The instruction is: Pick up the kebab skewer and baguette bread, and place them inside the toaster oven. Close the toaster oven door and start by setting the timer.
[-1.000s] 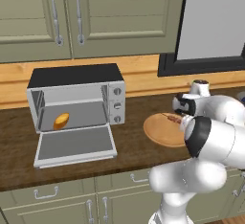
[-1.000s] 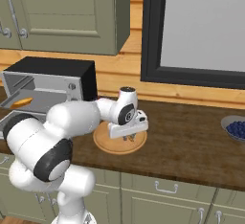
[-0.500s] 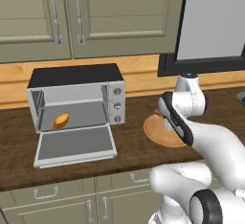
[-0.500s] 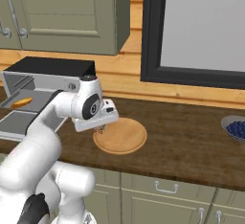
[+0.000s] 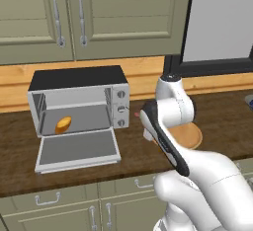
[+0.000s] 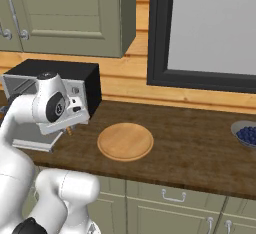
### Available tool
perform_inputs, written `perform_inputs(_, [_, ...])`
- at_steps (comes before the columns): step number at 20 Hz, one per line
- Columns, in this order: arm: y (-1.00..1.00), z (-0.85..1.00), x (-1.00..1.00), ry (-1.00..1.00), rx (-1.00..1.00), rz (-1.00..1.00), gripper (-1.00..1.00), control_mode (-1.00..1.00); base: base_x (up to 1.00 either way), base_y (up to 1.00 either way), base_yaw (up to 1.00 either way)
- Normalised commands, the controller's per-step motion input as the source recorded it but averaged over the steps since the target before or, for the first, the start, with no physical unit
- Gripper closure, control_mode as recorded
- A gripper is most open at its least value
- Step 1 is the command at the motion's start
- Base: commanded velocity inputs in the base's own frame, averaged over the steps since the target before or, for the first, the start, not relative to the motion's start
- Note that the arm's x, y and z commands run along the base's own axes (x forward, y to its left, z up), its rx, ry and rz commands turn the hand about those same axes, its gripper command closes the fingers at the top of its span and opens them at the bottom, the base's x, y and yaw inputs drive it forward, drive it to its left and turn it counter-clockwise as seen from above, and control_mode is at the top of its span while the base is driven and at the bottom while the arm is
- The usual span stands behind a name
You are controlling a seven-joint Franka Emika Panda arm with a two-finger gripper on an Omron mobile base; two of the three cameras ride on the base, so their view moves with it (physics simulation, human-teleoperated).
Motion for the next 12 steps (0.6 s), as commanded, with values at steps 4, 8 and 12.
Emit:
perform_inputs(4, [0.96,0.01,0.00,0.02,0.00,0.11,1.00,-1.00,0.00,0.00,0.00])
perform_inputs(8, [0.69,0.00,0.04,0.07,0.00,0.10,1.00,-1.00,0.00,0.00,0.00])
perform_inputs(12, [0.48,0.00,0.40,0.02,0.00,0.04,1.00,-1.00,0.00,0.00,0.00])
